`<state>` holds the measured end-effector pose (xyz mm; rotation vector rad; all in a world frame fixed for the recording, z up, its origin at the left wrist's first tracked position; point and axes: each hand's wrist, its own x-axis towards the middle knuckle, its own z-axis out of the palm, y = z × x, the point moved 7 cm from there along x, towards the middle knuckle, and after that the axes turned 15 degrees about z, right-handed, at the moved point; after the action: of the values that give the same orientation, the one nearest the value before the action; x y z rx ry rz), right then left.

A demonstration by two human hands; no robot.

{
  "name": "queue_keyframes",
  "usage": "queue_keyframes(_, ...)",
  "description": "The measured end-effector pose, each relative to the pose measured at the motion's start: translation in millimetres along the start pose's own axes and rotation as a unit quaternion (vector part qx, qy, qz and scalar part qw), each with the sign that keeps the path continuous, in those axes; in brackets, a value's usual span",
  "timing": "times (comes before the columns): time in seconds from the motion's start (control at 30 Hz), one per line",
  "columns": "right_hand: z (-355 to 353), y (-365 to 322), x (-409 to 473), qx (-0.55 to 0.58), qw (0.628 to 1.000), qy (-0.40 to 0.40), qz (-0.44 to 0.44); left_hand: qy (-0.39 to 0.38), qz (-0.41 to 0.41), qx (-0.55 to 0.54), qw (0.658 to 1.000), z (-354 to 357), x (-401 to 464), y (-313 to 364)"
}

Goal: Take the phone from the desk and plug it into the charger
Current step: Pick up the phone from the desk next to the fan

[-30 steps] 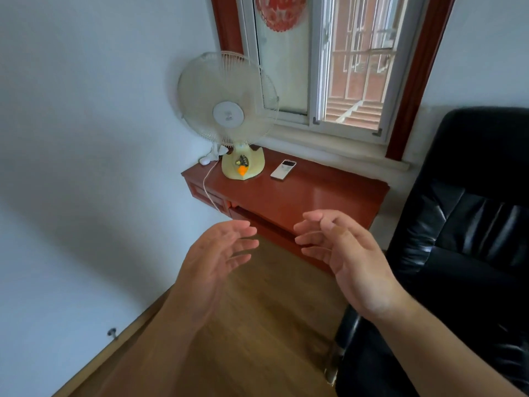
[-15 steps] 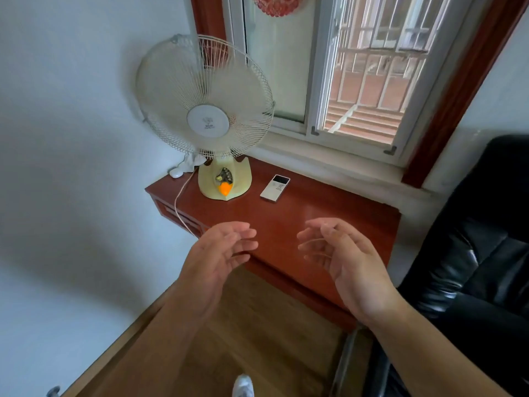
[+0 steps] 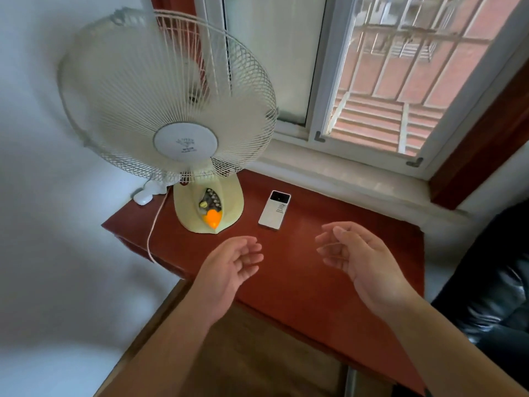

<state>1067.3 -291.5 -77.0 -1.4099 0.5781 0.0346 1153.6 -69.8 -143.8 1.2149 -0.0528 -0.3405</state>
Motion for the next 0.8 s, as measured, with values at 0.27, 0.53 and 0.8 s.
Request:
queue_keyframes(0.27,-7.2,31.2,113.3,-0.022,0.995,0.011,0.094,0.1,-0.121,-0.022,0.987,-3.6,101.2,-58.0)
queue_keyframes(0.53,-3.9,58.7,218.5,-0.058,0.981,0.007,0.184,0.159,-0.155,0.038,0.974,2.6,172.7,-85.6)
queue_keyframes(0.8,12.3,90.5,298.3,-0.105,0.962,0.037,0.249,0.124,-0.212,0.139,0.959,1.8,246.3,-114.1)
